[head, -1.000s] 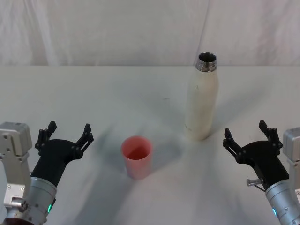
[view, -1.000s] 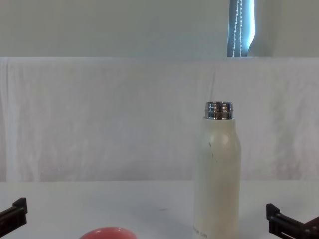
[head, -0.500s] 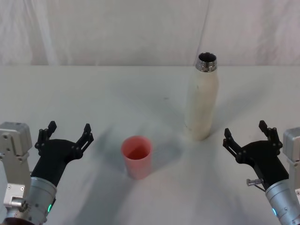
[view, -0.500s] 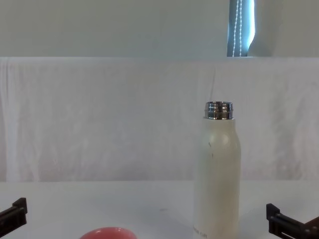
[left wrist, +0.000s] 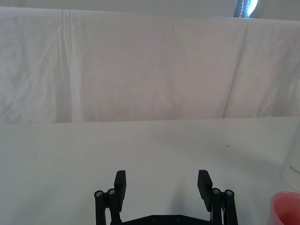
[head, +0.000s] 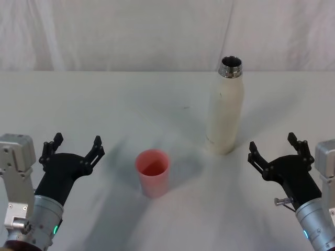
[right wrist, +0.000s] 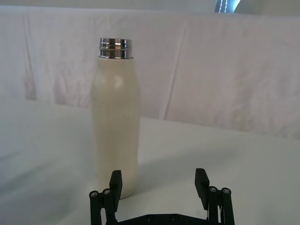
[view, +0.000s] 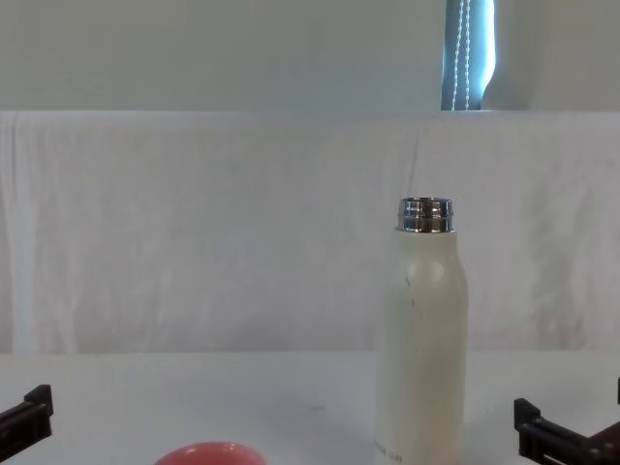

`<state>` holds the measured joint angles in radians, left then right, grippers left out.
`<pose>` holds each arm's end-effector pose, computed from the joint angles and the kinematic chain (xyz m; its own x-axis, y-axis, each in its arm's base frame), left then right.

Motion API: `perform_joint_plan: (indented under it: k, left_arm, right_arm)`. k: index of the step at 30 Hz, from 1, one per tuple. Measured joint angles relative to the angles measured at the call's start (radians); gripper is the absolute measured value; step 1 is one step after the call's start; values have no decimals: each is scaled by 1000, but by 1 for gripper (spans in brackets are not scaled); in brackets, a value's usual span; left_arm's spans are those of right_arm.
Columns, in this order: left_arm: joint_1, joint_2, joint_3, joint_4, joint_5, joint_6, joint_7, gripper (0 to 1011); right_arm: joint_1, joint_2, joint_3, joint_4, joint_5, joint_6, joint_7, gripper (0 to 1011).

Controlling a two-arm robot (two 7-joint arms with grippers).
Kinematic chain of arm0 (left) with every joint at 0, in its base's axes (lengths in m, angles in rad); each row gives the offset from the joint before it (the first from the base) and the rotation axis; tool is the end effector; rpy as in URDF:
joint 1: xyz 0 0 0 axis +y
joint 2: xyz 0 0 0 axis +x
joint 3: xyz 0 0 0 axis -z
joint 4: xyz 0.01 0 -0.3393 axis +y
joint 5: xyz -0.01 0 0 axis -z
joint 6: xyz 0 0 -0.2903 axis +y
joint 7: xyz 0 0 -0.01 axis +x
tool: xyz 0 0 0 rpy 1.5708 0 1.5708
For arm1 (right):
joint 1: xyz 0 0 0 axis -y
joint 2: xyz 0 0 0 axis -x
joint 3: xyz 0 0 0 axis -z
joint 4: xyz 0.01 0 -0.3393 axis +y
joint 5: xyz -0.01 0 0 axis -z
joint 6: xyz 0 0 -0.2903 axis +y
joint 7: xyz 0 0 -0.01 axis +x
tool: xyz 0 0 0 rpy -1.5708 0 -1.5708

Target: Grasp the thermos with one hand and pour water into the cup lid.

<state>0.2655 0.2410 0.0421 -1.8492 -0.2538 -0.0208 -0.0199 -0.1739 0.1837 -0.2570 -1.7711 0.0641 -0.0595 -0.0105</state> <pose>0.2220 0.0513 -0.3314 0.1245 0.9917 -0.0326 -0.9921 0.1240 -0.0176 0.2401 0.0237 -0.3449 0.2716 -0.9602 0.0658 0.9605 0.2747 0.0439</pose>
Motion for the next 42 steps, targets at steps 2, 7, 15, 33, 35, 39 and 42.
perform_joint_plan:
  k: [2, 7, 15, 33, 35, 39, 42]
  left_arm:
    - [0, 0, 0, 0, 0, 0, 0, 1001]
    - [0, 0, 0, 0, 0, 0, 0, 1001]
    - [0, 0, 0, 0, 0, 0, 0, 1001]
    - [0, 0, 0, 0, 0, 0, 0, 1001]
    - [0, 0, 0, 0, 0, 0, 0, 1001]
    - [0, 0, 0, 0, 0, 0, 0, 1001]
    - [0, 0, 0, 0, 0, 0, 0, 1001]
  right_arm:
    - [3, -5, 2, 2, 0, 6, 13, 1001]
    - [16, -19, 1, 14, -7, 15, 33, 1001]
    - [52, -47, -3, 49, -23, 19, 66, 1001]
    - [147, -111, 7, 143, -37, 24, 125, 1001]
    - [157, -117, 6, 152, -36, 25, 129, 1001]
    - [179, -127, 3, 175, -34, 25, 137, 1001]
    - [190, -132, 1, 187, -31, 24, 141, 1001]
